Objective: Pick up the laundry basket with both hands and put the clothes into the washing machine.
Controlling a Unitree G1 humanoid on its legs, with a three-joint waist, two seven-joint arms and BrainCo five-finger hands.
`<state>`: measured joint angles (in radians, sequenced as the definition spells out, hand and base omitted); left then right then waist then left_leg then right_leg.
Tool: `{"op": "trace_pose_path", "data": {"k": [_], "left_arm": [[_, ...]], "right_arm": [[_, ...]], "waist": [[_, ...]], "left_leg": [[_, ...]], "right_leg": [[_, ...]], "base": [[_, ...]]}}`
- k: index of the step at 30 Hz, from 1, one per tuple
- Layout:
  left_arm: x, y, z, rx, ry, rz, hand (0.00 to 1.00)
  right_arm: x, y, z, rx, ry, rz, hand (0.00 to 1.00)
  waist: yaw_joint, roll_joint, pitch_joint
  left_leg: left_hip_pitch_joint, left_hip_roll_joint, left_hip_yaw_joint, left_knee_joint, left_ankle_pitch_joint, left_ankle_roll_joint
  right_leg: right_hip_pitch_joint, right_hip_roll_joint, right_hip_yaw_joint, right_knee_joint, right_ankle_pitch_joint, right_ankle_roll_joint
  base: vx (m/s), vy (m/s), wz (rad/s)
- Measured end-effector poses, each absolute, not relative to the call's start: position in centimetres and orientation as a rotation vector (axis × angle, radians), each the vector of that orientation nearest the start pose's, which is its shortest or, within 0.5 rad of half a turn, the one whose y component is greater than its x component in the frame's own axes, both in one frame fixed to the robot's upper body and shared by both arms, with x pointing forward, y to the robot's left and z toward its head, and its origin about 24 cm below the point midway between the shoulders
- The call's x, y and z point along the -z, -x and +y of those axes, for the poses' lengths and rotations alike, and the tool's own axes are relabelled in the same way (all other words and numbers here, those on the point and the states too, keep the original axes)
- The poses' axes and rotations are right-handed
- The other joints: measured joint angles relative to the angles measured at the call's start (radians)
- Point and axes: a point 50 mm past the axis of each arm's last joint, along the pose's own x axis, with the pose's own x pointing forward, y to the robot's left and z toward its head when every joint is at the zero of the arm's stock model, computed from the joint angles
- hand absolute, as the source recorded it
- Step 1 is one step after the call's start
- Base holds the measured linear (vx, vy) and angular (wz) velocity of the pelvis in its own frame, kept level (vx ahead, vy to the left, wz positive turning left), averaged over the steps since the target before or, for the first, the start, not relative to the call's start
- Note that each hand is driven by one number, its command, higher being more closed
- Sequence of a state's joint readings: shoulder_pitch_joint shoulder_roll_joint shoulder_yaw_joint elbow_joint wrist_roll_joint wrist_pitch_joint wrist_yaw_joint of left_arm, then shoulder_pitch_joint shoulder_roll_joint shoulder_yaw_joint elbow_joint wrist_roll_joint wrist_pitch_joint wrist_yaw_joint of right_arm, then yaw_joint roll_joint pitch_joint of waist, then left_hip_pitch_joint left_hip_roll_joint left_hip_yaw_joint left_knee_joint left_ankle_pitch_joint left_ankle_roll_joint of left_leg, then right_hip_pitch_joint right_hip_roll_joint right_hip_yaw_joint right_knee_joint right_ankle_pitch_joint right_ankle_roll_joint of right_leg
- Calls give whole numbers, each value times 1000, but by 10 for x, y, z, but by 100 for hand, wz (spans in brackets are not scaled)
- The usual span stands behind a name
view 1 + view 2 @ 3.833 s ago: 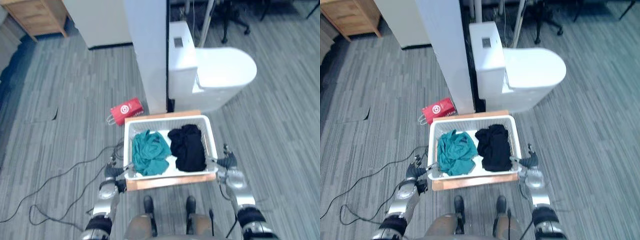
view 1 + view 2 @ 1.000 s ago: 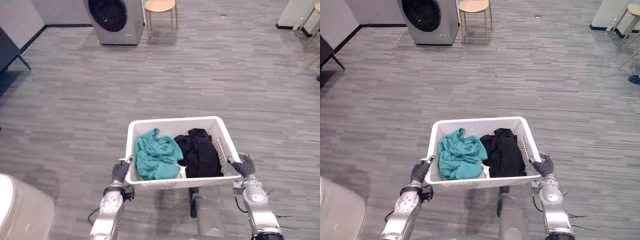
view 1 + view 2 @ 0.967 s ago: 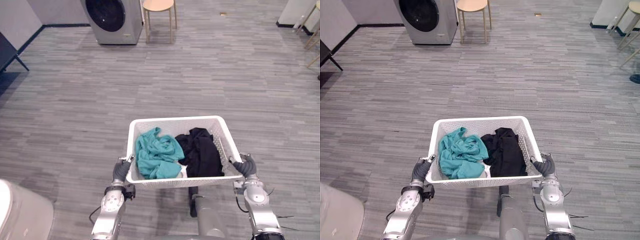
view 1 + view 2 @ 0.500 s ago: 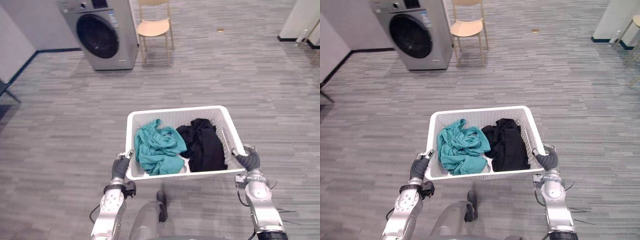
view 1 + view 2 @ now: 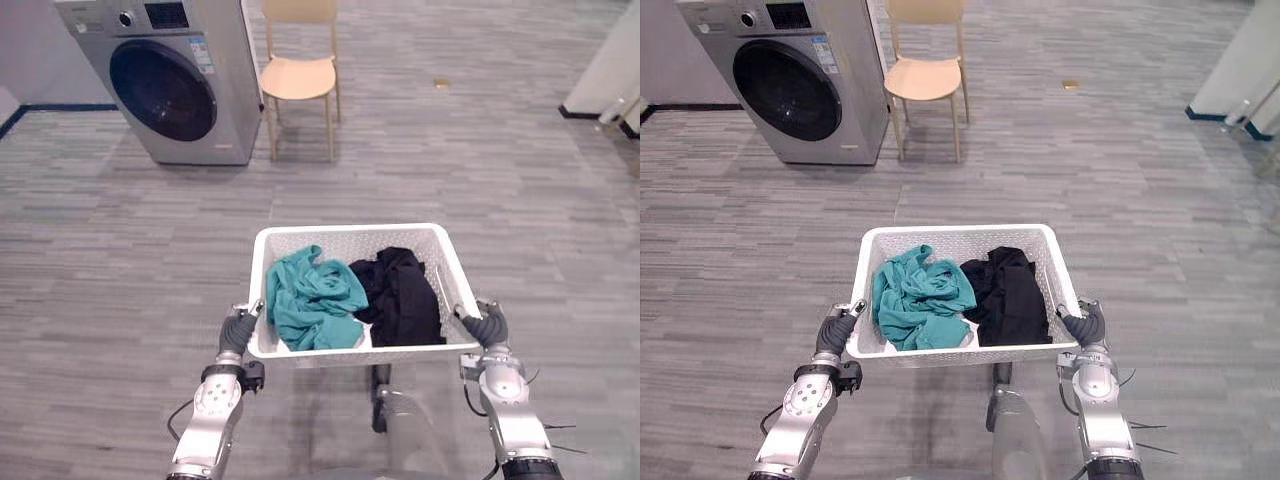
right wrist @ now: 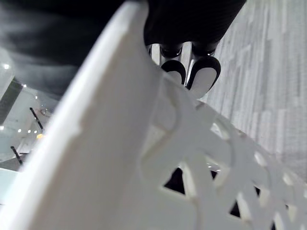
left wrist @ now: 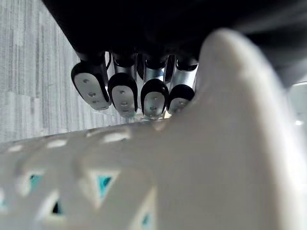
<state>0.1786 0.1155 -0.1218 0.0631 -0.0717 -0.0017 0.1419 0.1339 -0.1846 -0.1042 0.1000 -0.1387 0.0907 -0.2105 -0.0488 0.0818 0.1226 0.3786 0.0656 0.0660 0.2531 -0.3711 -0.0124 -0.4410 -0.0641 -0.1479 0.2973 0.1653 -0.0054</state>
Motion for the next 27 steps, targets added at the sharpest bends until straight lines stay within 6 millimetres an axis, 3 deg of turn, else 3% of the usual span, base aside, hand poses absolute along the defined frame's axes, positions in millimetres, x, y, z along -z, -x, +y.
{"op": "trace_pose_path", "data": {"k": [1, 2, 3, 4, 5, 6, 7, 9, 10, 11, 12, 13, 14, 15, 16, 17, 18, 19, 20, 21, 22, 23, 25, 27], "left_arm": [[14, -209, 158, -71, -47, 244, 100], [13, -211, 158, -78, -40, 237, 100], [14, -210, 159, -88, -32, 244, 100], [15, -208, 159, -90, -29, 249, 100], [16, -207, 159, -95, -28, 253, 100], [16, -207, 160, -101, -20, 246, 100], [14, -208, 160, -103, -16, 239, 100], [10, -209, 159, -106, 6, 209, 100], [8, -209, 159, -107, 14, 201, 100], [8, -209, 158, -108, 17, 201, 100], [6, -208, 157, -109, 25, 193, 100], [3, -207, 156, -111, 34, 187, 100], [3, -206, 155, -111, 36, 186, 100], [2, -207, 156, -109, 33, 184, 100], [2, -206, 156, -110, 32, 186, 100], [2, -207, 154, -108, 34, 191, 100], [3, -206, 153, -106, 32, 198, 100], [5, -205, 154, -104, 23, 210, 100], [7, -203, 159, -102, -2, 221, 100], [8, -203, 162, -101, -16, 230, 100], [9, -202, 165, -99, -35, 242, 100], [10, -201, 167, -98, -50, 250, 100], [9, -201, 169, -96, -60, 247, 100], [7, -204, 168, -79, -73, 233, 100]], "right_arm": [[4, -213, -236, 347, 357, 283, 100], [1, -218, -236, 346, 356, 265, 100], [0, -219, -235, 341, 356, 261, 100], [0, -219, -235, 341, 356, 264, 100], [-1, -219, -234, 345, 354, 258, 100], [-6, -220, -233, 344, 348, 232, 100], [-10, -221, -233, 344, 348, 217, 100], [-21, -226, -234, 343, 358, 168, 100], [-25, -232, -234, 341, 364, 150, 100], [-26, -232, -235, 340, 368, 150, 100], [-27, -232, -236, 339, 374, 147, 100], [-25, -232, -237, 339, 378, 153, 100], [-23, -232, -237, 338, 380, 163, 100], [-20, -232, -237, 337, 375, 178, 100], [-18, -231, -237, 337, 373, 183, 100], [-16, -231, -238, 341, 375, 193, 100], [-15, -230, -239, 341, 378, 199, 100], [-10, -229, -238, 337, 371, 220, 100], [-4, -228, -234, 334, 351, 243, 100], [0, -227, -233, 333, 345, 260, 100], [6, -225, -231, 329, 333, 285, 100], [13, -222, -228, 321, 323, 313, 100], [14, -221, -227, 318, 317, 318, 100], [12, -221, -229, 319, 325, 309, 100]], "waist": [[3, 31, -6], [5, 64, 11], [16, 75, 37], [18, 80, 40], [32, 71, 49], [49, 46, 61], [60, 41, 64], [69, 29, 71], [71, 24, 76], [71, 14, 81], [72, 23, 79], [81, 37, 75], [91, 35, 74], [96, 27, 62], [93, 15, 56], [91, -15, 52], [93, -14, 52], [94, -23, 54], [92, -45, 62], [90, -56, 61], [88, -64, 64], [84, -60, 63], [61, -43, 53], [20, -40, 50]], "left_leg": [[-39, 35, -1, 98, 10, -16], [-130, 95, 0, 347, 110, -78], [-234, 157, 3, 630, 334, -123], [-285, 189, 10, 750, 326, -123], [-381, 225, 33, 928, 287, -95], [-467, 227, 74, 974, 215, -60], [-503, 225, 97, 956, 188, -53], [-622, 191, 138, 768, 121, -31], [-671, 110, 122, 428, 130, -43], [-669, 84, 112, 276, 157, -66], [-669, 63, 95, 70, 207, -92], [-678, 65, 88, -15, 291, -103], [-676, 63, 102, -6, 336, -95], [-665, 34, 124, -1, 400, -34], [-658, 18, 127, 7, 416, -6], [-666, -17, 145, 77, 350, 39], [-667, -19, 152, 105, 315, 43], [-641, -25, 162, 134, 253, 44], [-587, -50, 166, 132, 204, 50], [-553, -64, 164, 128, 177, 53], [-497, -79, 159, 125, 140, 56], [-414, -86, 155, 103, 105, 65], [-322, -85, 112, 49, 68, 76], [-231, -83, 42, -23, 61, 67]], "right_leg": [[6, 24, -20, 22, -33, -13], [57, 66, -39, 34, -80, -41], [158, 103, -44, 8, -123, -54], [208, 123, -48, -21, -135, -61], [312, 146, -41, -81, -150, -70], [412, 147, -18, -144, -161, -75], [446, 146, -10, -168, -165, -74], [517, 137, 9, -225, -186, -70], [570, 114, 20, -256, -224, -65], [590, 106, 23, -269, -234, -58], [618, 103, 28, -289, -253, -45], [648, 104, 46, -305, -279, -27], [663, 97, 57, -307, -291, -11], [699, 64, 63, -312, -317, 21], [707, 43, 60, -312, -332, 39], [686, -10, 63, -230, -369, 99], [658, -20, 71, -154, -386, 127], [569, -39, 91, 86, -422, 194], [463, -78, 111, 382, -386, 282], [411, -99, 122, 514, -363, 278], [358, -117, 117, 667, -373, 251], [303, -118, 102, 755, -398, 172], [200, -89, 60, 715, -441, 99], [98, -32, 57, 423, -436, 89]], "base": [[958, -309, 8], [736, -282, -8], [715, -272, -5], [663, -229, -10], [624, -184, -19], [619, -172, -23], [601, -121, -24], [618, -20, -17], [523, 55, -10], [514, 95, -9], [523, 130, -17], [515, 151, -29], [573, 212, -34], [490, 190, -15], [790, 268, 4], [647, 202, 9], [746, 243, -6], [573, 207, -12], [555, 201, -8], [561, 168, 5], [573, 131, 7], [693, 127, 21], [572, 64, 46], [610, 1, 95]]}}
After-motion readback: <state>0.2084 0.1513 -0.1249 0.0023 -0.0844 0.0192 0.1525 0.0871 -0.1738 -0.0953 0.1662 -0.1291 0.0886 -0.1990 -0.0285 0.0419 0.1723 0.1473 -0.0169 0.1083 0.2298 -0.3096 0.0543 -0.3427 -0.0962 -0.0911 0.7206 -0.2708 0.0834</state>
